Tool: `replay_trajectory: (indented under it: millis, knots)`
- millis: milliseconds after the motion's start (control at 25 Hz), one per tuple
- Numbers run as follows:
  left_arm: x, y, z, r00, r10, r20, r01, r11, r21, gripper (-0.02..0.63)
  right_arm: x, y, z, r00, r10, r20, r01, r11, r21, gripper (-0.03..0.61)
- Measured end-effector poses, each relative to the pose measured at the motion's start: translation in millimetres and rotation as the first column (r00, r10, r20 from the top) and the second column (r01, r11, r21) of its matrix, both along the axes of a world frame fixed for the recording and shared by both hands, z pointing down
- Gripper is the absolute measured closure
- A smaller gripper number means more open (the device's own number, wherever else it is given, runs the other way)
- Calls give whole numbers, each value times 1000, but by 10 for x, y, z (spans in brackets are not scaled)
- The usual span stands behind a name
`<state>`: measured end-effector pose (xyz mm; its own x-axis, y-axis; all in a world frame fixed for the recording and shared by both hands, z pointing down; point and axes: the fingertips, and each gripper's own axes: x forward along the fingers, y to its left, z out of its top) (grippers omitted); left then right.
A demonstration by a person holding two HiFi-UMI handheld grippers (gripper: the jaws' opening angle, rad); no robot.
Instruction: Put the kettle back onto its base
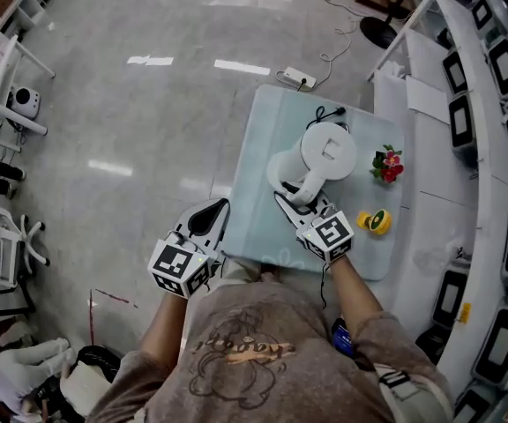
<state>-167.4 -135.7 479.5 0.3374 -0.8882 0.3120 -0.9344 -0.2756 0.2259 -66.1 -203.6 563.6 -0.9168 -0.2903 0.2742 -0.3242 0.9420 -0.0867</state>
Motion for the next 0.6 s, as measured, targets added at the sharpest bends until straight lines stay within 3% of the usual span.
replay_trajectory:
  millis: [600]
  knots:
    - [-209, -88, 272, 1000, 9, 24, -7, 998, -68, 594, -228, -171, 492, 999, -22, -45, 21, 1000, -7, 465]
